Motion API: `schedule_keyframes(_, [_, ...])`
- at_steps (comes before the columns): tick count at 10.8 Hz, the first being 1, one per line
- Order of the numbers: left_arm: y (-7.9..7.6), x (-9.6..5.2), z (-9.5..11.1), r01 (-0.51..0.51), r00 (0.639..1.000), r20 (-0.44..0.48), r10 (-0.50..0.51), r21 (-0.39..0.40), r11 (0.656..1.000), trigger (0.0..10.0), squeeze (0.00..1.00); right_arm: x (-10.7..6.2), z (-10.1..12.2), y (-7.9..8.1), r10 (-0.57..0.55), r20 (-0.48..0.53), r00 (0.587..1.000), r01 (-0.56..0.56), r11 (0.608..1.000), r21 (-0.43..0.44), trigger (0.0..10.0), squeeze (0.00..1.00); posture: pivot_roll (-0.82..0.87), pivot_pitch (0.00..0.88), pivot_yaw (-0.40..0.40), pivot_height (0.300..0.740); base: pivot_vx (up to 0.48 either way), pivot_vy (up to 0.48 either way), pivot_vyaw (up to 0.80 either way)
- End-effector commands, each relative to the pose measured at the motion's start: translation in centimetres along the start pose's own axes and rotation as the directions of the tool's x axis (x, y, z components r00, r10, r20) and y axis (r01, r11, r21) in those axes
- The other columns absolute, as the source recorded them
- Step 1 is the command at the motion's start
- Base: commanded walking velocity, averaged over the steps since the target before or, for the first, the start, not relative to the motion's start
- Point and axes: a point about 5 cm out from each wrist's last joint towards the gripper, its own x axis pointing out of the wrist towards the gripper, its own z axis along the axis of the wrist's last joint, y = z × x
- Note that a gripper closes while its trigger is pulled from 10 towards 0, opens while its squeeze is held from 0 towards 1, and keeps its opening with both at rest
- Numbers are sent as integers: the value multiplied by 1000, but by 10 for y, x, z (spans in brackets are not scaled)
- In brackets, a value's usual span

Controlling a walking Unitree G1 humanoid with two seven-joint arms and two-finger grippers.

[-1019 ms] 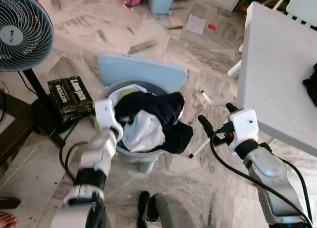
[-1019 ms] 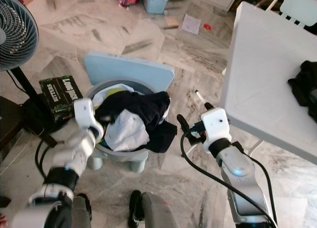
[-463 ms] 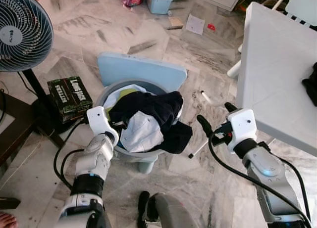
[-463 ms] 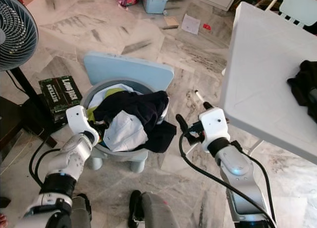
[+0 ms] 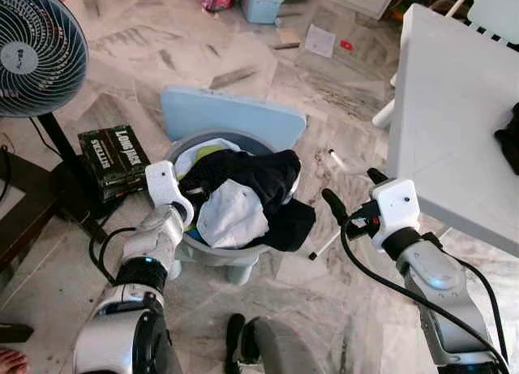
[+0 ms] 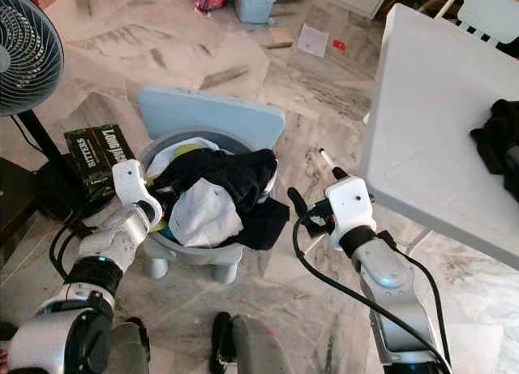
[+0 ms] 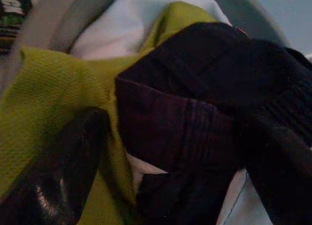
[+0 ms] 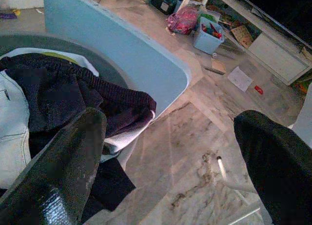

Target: Hang hanger

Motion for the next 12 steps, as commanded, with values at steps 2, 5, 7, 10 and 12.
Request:
schedule_keyframes(2, [-9,2,-10,57,998,-41,-55,32,998,0,0,-3,-6,-4,-21,-26,999,21,1000,-8,10000,0,-174,202,-242,740,0,0,0])
schedule_keyframes(5, [-16,4,-18,102,992,-71,-100,35,994,0,0,-2,-6,-4,-26,-26,999,26,1000,-12,10000,0,-170,201,-239,740,0,0,0])
schedule_keyframes(7, [-15,4,-15,91,995,-44,-88,69,994,0,0,-2,-7,-4,-29,-28,999,28,1000,-13,10000,0,-171,201,-237,740,0,0,0])
schedule_keyframes(10, [-13,4,-7,53,998,15,-56,142,988,0,0,0,-6,-5,-31,-24,999,31,999,-15,10000,0,-169,200,-238,740,0,0,0])
schedule_keyframes(12, [-8,-1,-6,5,997,78,-20,185,983,0,0,1,-6,-6,-39,-22,999,39,999,-17,10000,0,-167,195,-231,740,0,0,0])
